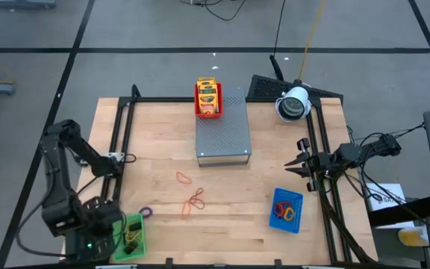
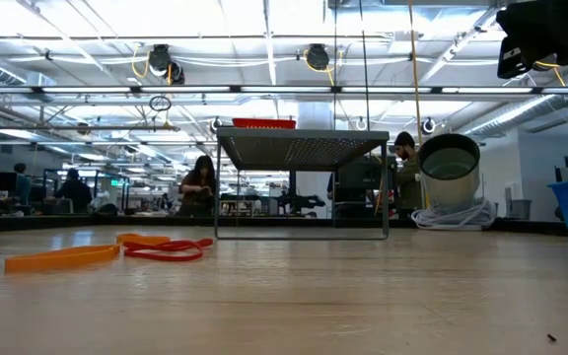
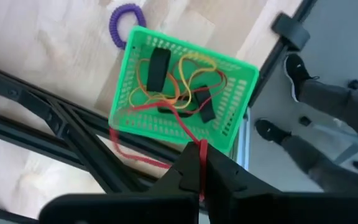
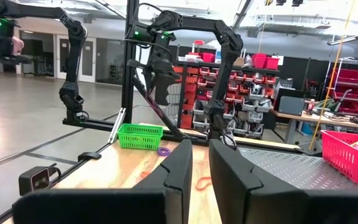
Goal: Pick & Place Office Desk Supplies
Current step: Put the red rubber band into the green bin
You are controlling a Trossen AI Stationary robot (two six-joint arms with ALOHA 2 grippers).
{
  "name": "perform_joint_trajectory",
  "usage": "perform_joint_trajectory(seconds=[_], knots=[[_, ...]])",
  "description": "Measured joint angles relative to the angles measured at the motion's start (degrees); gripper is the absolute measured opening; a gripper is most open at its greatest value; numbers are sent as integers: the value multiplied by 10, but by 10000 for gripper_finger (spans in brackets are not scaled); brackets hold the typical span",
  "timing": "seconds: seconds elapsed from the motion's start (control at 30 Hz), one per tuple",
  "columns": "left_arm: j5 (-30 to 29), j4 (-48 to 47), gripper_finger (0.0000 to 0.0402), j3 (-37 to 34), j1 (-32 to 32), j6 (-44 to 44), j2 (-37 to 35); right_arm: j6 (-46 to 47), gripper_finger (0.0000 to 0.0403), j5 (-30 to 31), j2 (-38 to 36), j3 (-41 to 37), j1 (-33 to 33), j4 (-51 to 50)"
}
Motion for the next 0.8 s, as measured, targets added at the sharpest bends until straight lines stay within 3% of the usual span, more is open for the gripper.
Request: perform_joint_trajectory(seconds=[0.2, 0.6, 0.8], knots=[[-22, 14, 7, -21, -21, 13, 2, 0, 45, 0, 0, 0, 0, 0], [-12, 117, 4, -137, -19, 13, 2, 0, 45, 0, 0, 0, 0, 0], [3, 176, 25, -197, -17, -13, 3, 0, 45, 0, 0, 0, 0, 0]])
